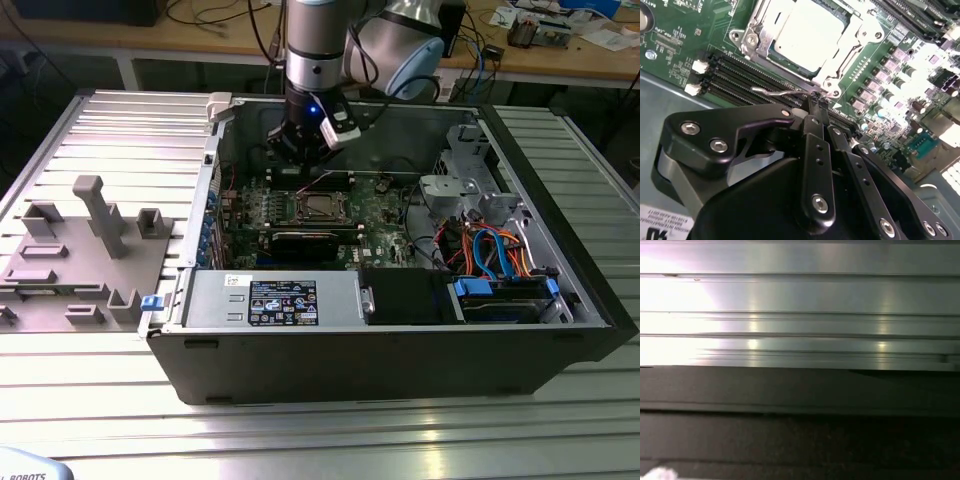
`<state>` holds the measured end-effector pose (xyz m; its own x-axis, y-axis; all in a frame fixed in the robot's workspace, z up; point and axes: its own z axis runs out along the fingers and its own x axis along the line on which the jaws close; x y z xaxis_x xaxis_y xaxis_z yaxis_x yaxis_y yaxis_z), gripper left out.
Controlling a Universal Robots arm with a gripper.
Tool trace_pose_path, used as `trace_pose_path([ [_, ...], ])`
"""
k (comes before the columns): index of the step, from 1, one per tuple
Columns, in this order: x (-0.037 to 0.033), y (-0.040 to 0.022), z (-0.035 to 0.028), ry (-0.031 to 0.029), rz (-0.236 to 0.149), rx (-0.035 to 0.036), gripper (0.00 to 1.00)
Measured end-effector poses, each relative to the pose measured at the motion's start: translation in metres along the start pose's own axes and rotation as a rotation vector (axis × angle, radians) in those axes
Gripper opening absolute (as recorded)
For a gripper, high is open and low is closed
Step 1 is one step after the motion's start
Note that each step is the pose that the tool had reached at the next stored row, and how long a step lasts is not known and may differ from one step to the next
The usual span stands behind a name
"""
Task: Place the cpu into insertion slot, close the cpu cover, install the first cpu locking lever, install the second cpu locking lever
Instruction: 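Install the first cpu locking lever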
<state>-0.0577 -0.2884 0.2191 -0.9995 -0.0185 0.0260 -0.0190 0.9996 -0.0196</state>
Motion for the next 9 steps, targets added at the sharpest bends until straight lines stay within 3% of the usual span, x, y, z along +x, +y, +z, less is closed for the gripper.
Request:
trace_pose_path([
  [6, -0.0007, 0.0002, 0.0055, -0.0003, -0.02, 0.0007, 0.11],
  [9, -0.0065, 0.0002, 0.0082, -0.0007, -0.044, 0.0014, 0.11],
])
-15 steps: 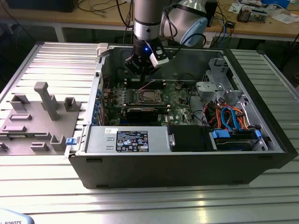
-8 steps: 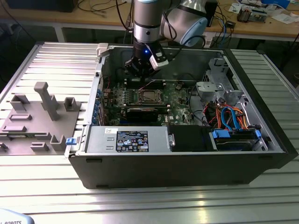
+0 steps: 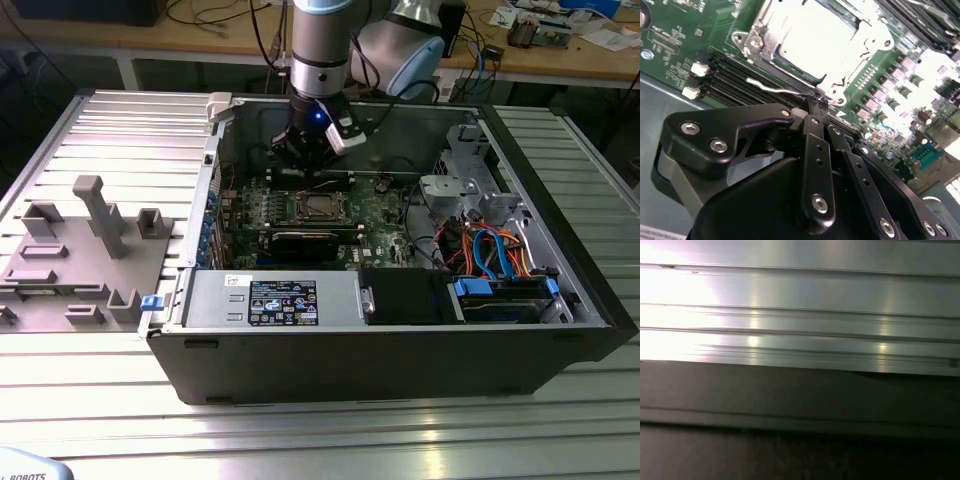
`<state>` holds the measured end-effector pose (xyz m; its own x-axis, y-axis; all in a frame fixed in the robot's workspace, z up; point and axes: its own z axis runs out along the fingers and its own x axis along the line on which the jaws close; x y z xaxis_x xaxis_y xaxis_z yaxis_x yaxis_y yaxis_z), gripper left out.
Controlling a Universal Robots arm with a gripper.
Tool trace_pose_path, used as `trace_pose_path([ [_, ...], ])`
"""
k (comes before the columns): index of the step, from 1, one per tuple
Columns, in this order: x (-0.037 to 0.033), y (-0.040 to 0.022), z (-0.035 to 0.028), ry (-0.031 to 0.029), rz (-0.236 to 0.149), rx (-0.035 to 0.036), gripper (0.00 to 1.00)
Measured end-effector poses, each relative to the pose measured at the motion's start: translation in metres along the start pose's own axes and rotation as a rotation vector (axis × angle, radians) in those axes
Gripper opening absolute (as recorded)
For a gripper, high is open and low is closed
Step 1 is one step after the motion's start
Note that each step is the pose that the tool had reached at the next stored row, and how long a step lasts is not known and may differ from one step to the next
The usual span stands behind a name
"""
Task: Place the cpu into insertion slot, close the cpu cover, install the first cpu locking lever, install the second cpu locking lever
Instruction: 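Install the first cpu locking lever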
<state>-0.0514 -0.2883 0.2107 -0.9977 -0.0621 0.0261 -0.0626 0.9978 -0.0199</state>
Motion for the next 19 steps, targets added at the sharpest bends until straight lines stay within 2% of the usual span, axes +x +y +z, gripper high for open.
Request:
trace_pose_path([
  [1, -0.0046, -0.0003, 0.0014, -0.0003, -0.011, 0.0002, 0.11],
  [4, -0.0101, -0.0006, 0.0028, -0.0004, -0.019, 0.0004, 0.11],
  [13, -0.0201, -0.0012, 0.0062, -0.0005, -0.019, -0.0022, 0.11],
  [16, -0.0217, -0.0022, 0.0077, -0.0006, -0.015, -0.0065, 0.11],
  [18, -0.0245, -0.0036, 0.0093, -0.0012, -0.012, -0.0148, 0.11],
  [19, -0.025, -0.0036, 0.0093, -0.0016, -0.012, -0.0167, 0.11],
])
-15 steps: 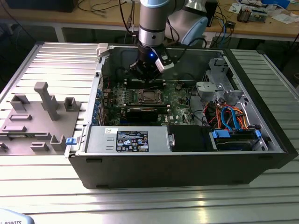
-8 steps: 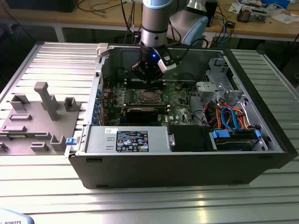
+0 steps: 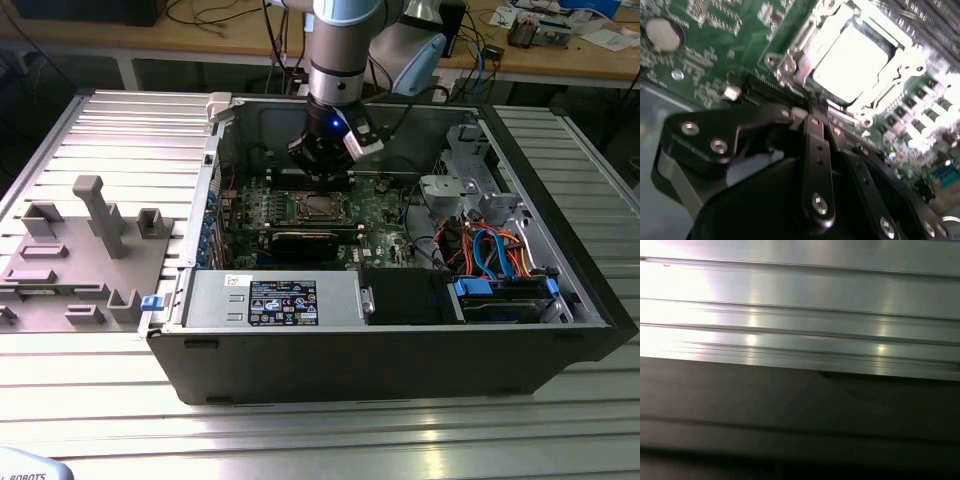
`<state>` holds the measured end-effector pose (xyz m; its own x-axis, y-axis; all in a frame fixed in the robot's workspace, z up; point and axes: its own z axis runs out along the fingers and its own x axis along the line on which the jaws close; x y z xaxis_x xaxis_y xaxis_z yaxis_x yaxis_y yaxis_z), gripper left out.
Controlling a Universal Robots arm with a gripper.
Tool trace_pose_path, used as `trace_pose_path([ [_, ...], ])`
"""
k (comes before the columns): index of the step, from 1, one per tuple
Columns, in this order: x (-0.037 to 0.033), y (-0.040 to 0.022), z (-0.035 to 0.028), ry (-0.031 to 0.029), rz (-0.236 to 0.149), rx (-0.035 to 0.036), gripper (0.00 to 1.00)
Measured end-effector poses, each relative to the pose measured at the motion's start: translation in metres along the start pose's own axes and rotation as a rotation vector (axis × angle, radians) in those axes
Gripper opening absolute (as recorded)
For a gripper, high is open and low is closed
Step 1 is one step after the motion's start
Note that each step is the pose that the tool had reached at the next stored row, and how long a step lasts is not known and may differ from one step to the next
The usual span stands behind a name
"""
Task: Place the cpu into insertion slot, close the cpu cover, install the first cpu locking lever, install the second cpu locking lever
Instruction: 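Install the first cpu locking lever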
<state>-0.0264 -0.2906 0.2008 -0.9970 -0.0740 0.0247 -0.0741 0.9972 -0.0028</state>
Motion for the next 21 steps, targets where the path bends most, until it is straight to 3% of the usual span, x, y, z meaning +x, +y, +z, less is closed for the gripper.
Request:
trace_pose_path([
  [2, -0.0002, 0.0004, -0.0012, -0.0008, 0.0, -0.0014, 0.11],
  [4, 0.0002, 0.0004, -0.009, -0.0001, 0.0, -0.0004, 0.11],
  [12, -0.0007, -0.0051, -0.0062, 0.002, 0.0, -0.0012, 0.11],
  [21, -0.0067, -0.0062, -0.0019, 0.0077, 0.0, -0.0011, 0.11],
])
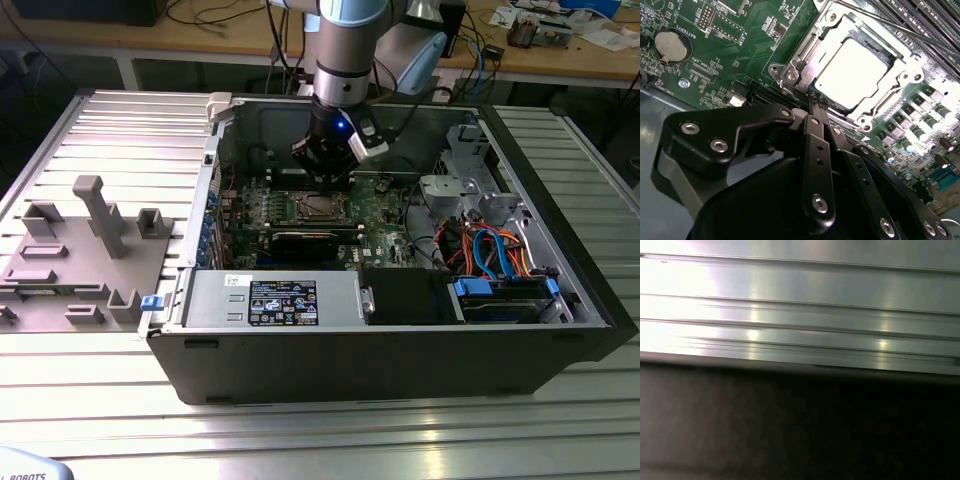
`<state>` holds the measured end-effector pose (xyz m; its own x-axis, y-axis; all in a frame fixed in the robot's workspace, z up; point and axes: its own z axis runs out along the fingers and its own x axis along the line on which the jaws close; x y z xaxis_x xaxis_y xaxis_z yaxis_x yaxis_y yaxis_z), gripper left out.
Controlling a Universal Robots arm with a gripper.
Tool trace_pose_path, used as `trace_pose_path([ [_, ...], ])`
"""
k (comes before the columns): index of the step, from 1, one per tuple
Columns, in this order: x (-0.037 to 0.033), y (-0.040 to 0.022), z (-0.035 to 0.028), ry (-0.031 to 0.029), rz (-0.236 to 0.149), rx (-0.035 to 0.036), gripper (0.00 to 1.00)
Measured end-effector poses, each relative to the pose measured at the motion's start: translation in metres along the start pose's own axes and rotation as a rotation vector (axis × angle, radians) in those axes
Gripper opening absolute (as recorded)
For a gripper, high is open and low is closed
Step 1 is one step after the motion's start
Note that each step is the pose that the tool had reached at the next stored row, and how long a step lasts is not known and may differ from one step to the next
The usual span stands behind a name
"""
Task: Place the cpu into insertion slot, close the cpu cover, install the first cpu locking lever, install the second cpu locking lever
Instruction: 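Install the first cpu locking lever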
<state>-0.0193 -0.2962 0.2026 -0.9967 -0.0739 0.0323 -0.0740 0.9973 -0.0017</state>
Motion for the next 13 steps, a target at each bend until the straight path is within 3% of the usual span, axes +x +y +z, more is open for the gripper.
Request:
trace_pose_path([
  [5, -0.0028, 0.0001, 0.0016, 0.0025, 0.0, -0.0029, 0.11],
  [9, -0.0033, 0.001, 0.0036, 0.0018, -0.001, -0.0186, 0.11],
  [13, -0.0033, 0.0011, 0.0014, 0.0012, -0.001, -0.0219, 0.11],
])
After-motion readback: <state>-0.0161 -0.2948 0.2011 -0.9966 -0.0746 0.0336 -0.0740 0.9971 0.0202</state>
